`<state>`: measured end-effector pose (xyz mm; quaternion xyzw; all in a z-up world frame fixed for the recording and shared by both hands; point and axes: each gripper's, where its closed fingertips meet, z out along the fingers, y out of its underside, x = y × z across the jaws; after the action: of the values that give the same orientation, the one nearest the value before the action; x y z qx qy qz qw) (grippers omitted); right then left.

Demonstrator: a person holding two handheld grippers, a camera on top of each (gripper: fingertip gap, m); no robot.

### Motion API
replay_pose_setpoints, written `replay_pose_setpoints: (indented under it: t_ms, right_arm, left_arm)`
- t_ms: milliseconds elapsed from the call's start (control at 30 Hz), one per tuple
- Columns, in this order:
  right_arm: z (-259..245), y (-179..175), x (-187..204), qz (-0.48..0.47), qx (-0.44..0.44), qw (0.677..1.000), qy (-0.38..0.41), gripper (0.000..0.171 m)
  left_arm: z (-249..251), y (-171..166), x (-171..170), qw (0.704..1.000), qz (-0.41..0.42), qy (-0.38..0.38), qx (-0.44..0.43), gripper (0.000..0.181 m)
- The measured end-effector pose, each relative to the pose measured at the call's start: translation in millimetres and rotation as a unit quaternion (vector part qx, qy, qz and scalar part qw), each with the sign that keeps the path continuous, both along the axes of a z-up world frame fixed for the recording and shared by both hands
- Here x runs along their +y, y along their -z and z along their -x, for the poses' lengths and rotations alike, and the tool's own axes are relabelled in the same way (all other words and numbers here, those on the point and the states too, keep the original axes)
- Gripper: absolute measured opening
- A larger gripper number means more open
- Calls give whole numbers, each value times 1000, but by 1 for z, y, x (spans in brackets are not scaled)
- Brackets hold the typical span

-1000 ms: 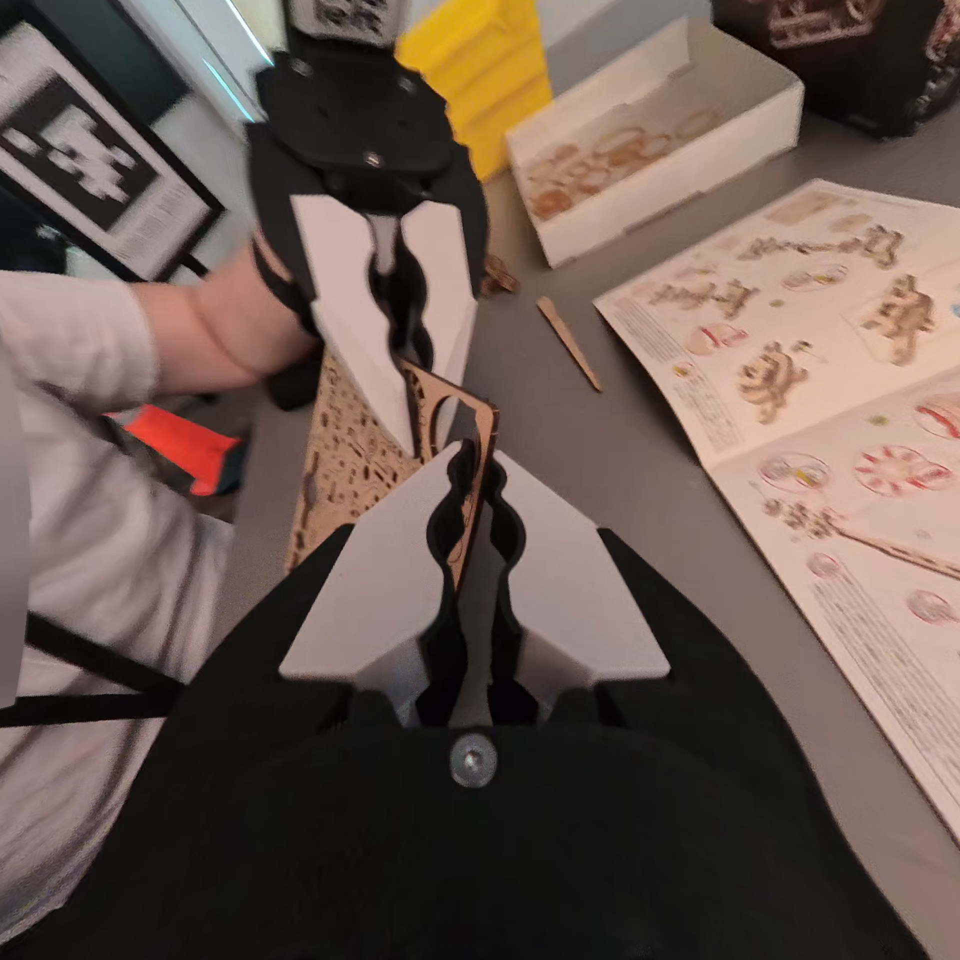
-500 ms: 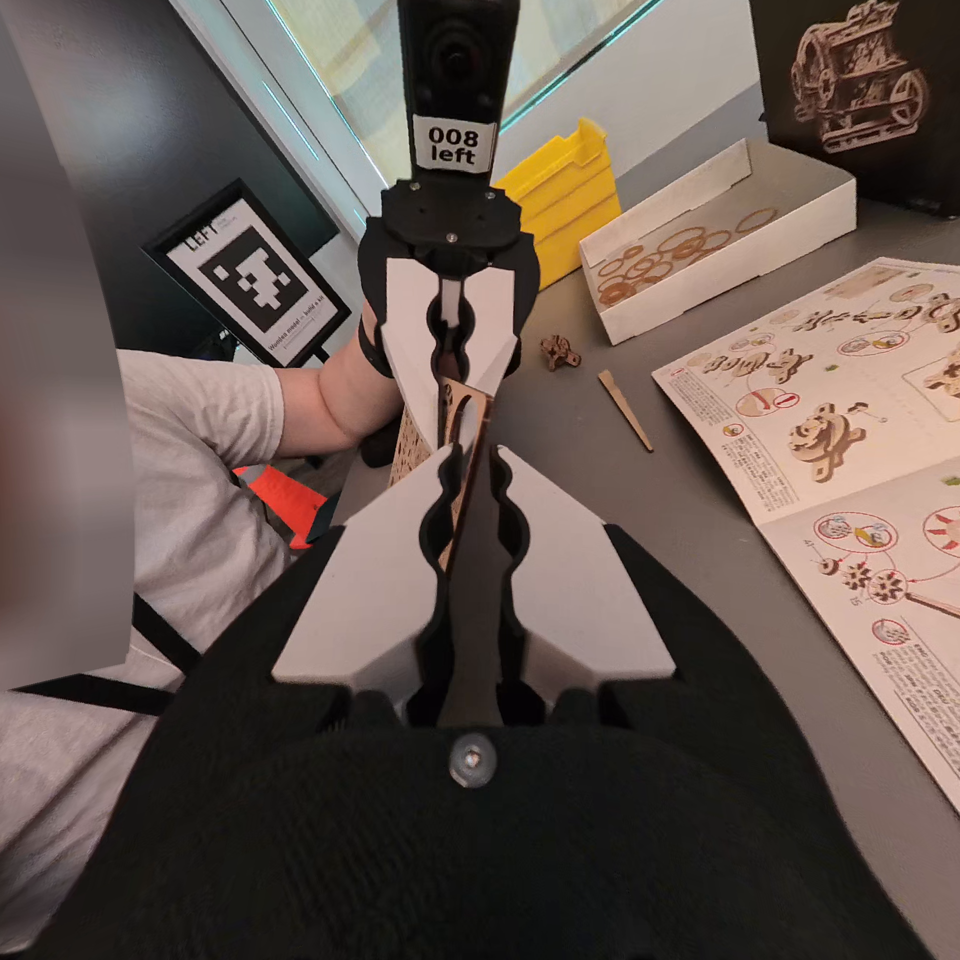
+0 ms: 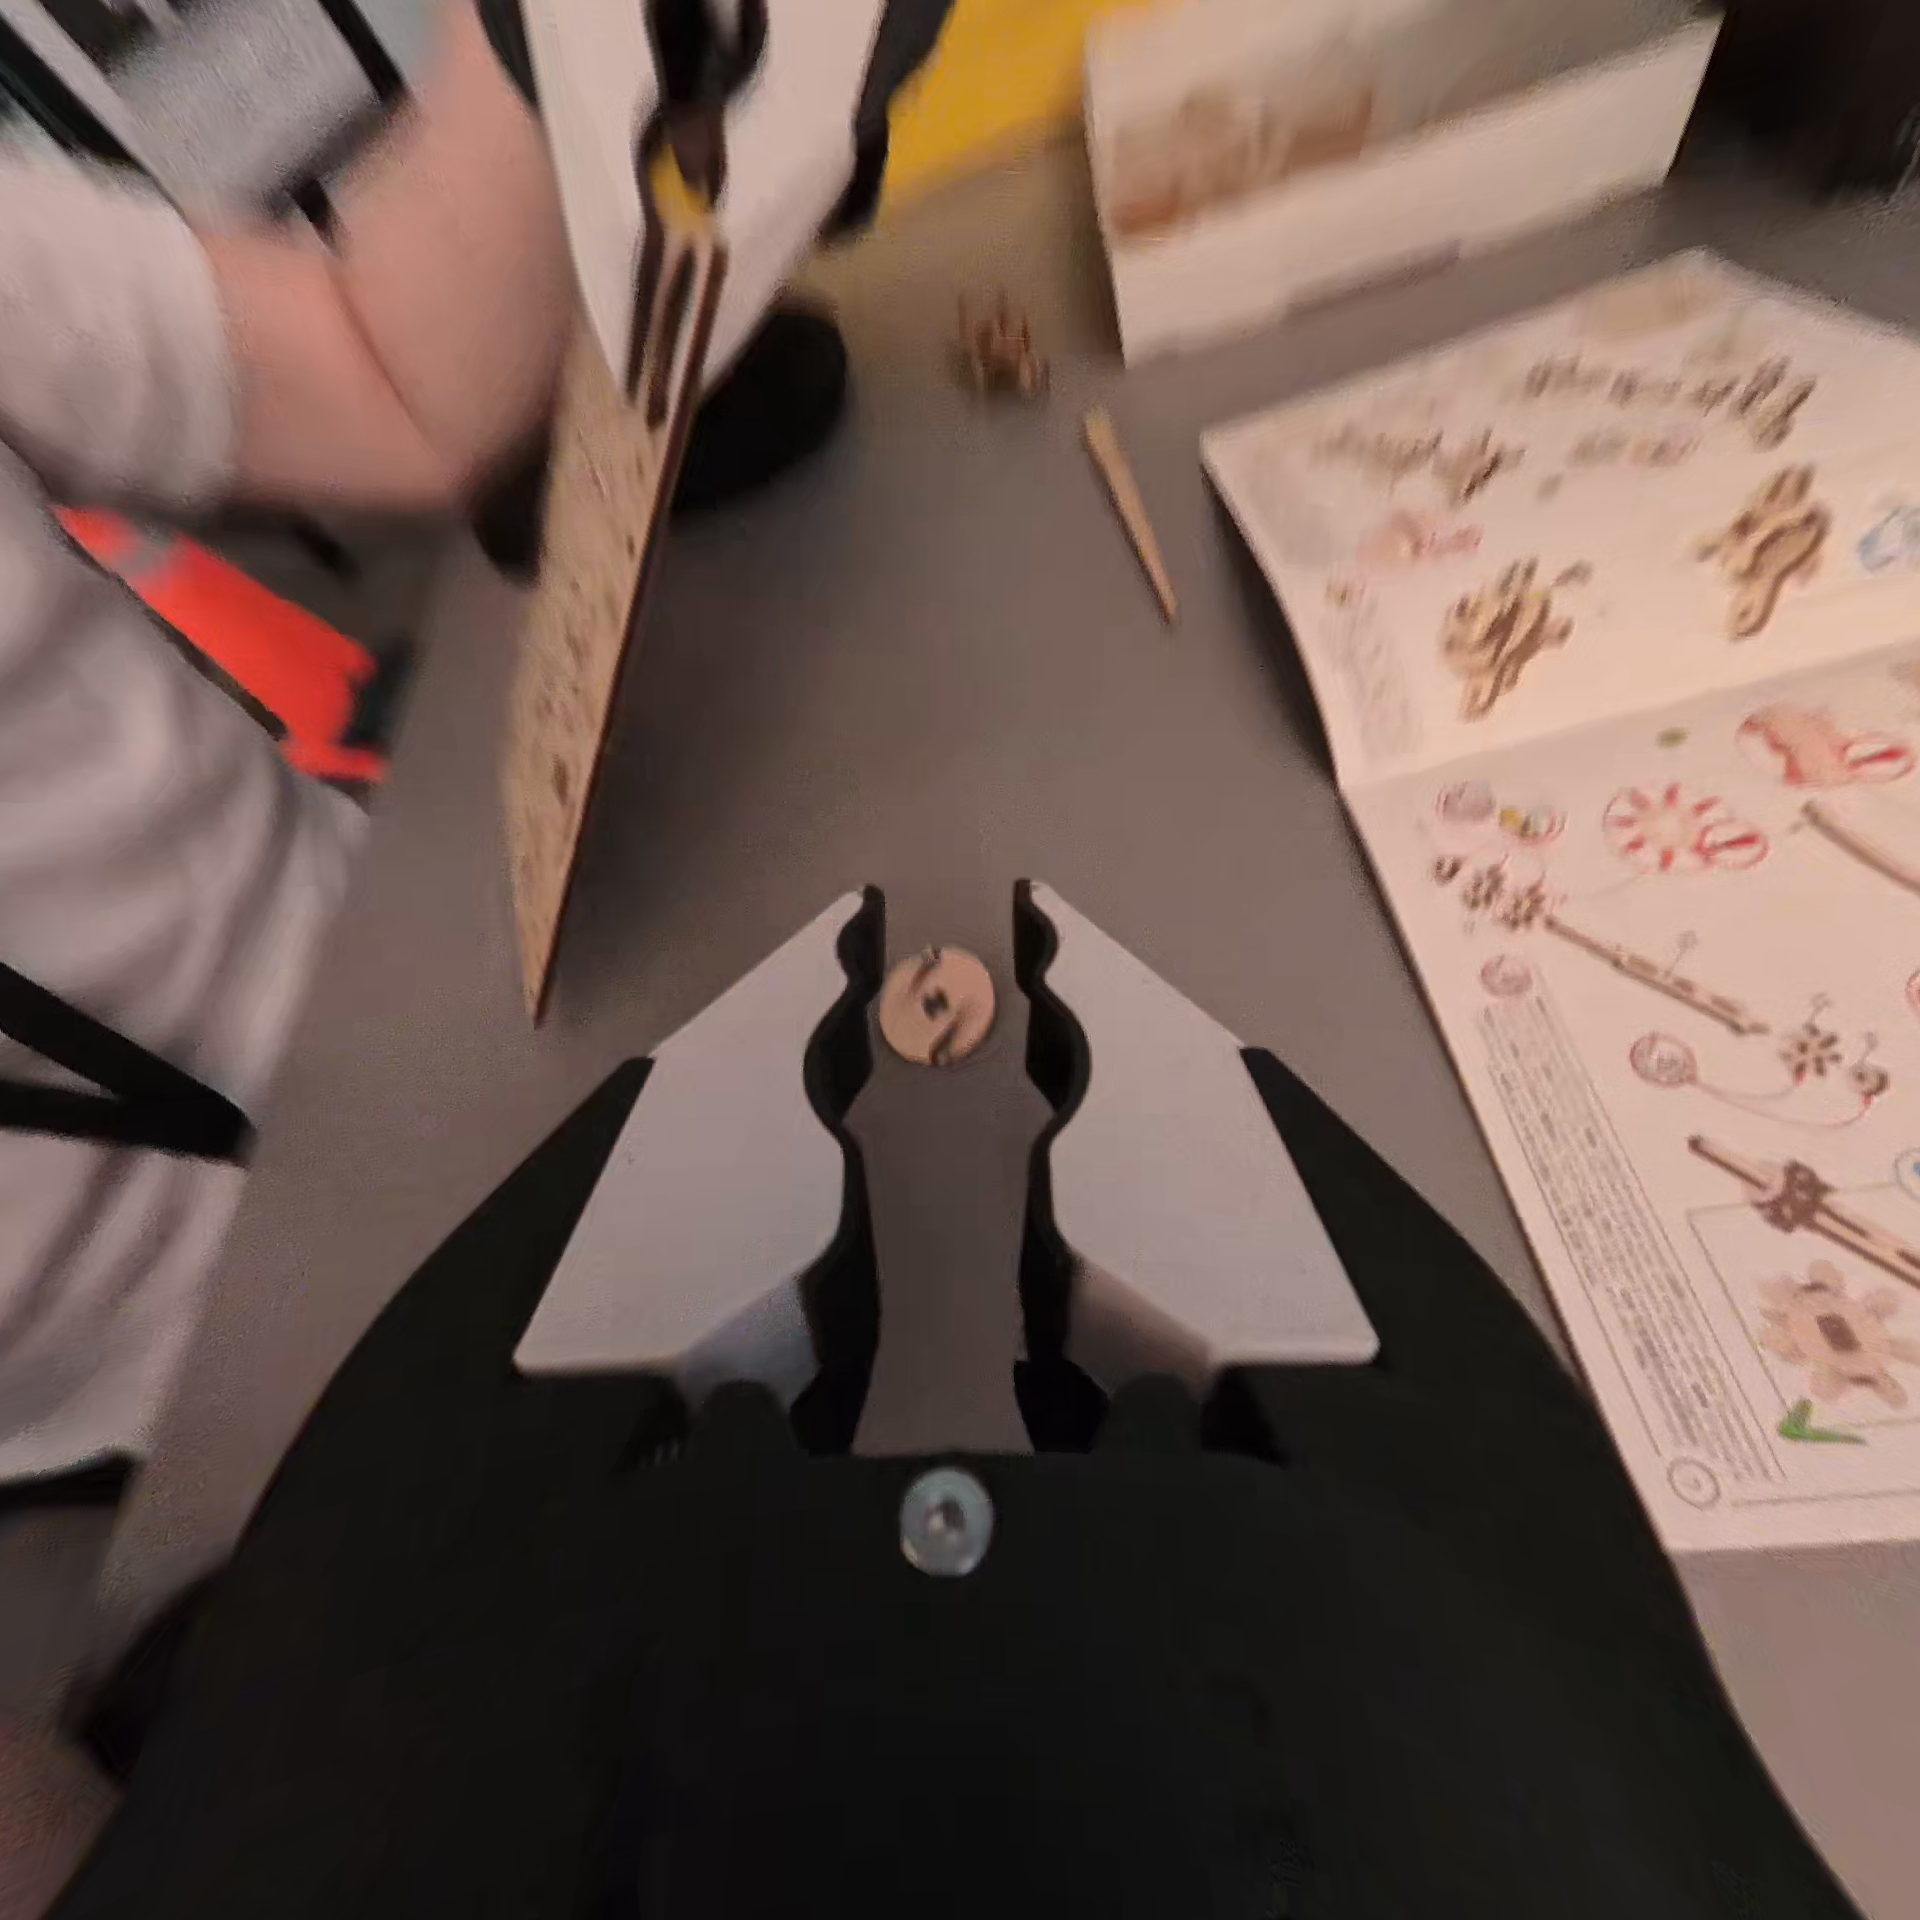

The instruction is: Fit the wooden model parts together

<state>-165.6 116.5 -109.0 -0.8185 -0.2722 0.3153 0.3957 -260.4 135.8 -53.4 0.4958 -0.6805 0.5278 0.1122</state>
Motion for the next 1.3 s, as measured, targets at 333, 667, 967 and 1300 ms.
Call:
replay_pose_setpoints:
  t_ms: [333,667,967,1300]
  right_arm:
    - [20,38,-10,-18,-148,986,-68,45]
    - [16,48,-16,-13,-183,980,-81,47]
    - [15,52,-12,3,-194,979,-70,30]
    - [32,51,28,14,-196,980,31,30]
  left_arm:
    - [-9,65,-17,994,-46,10,102,14]
    - [-9,98,-2,978,-162,-3,129,29]
    - [-4,104,-3,977,-154,17,143,9]
    - [10,106,-8,976,-121,54,173,4]
